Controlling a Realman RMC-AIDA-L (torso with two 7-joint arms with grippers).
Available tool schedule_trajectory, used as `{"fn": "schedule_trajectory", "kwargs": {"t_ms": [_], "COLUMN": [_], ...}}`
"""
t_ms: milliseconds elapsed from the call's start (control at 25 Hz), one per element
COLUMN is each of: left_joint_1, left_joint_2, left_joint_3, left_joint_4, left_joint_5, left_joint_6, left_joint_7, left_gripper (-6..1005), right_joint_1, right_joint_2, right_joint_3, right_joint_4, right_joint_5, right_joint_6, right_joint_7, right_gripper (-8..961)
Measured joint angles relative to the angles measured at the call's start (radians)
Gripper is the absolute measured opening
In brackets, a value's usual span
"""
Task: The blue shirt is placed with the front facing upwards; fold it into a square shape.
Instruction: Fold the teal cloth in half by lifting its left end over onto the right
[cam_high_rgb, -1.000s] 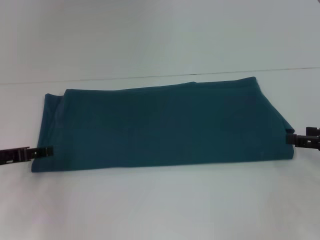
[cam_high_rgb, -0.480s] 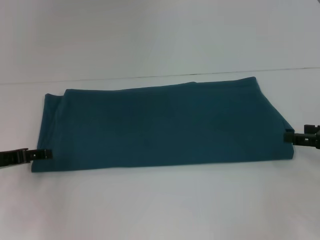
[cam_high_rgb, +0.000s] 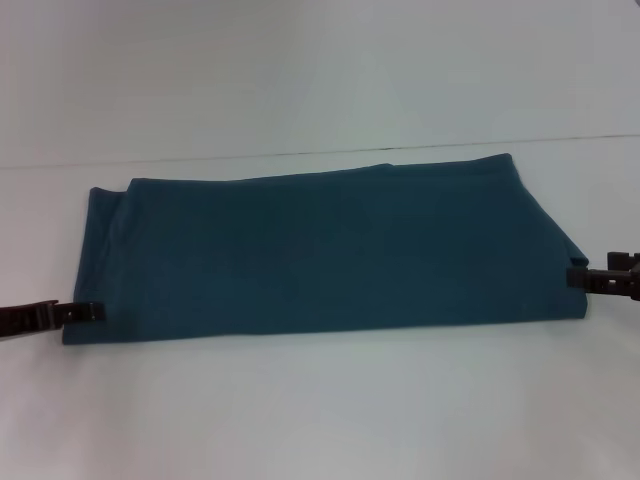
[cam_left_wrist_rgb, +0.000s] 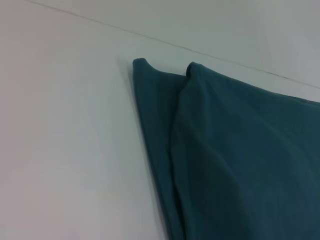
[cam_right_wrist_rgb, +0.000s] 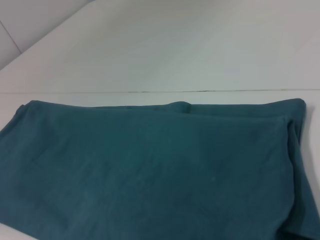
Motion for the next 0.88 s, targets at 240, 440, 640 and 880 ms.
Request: {"fn": "schedule_trajectory", "kwargs": {"t_ms": [240,440,640,880], "left_joint_1": [-0.006,-0.007,-0.008,-0.021], "left_joint_2": [0.001,0.001,0.001,0.009], "left_joint_3": [0.013,0.017,0.017,0.015], "left_joint_4": [-0.014,-0.017,-0.018,-0.041], "left_joint_5": [0.001,0.003,0.016,0.064], "left_joint_6": [0.000,0.000,-0.005,-0.026], "left_joint_7": [-0.002,-0.011,-0.030,-0.060], "left_gripper": [767,767,747,620], "right_joint_1": [0.006,0.009,0.011,0.012], "right_joint_2": [0.000,0.000,0.000,0.000], "right_joint_3": [0.000,0.000,0.000,0.000], "right_joint_4": [-0.001,0.000,0.000,0.001], "right_joint_5": [0.000,-0.002,-0.002,-0.002], "right_joint_6": [0.006,0.017,0.024,0.025], "right_joint_7": [0.000,0.000,0.001,0.002], "right_gripper": [931,932,928,925]}}
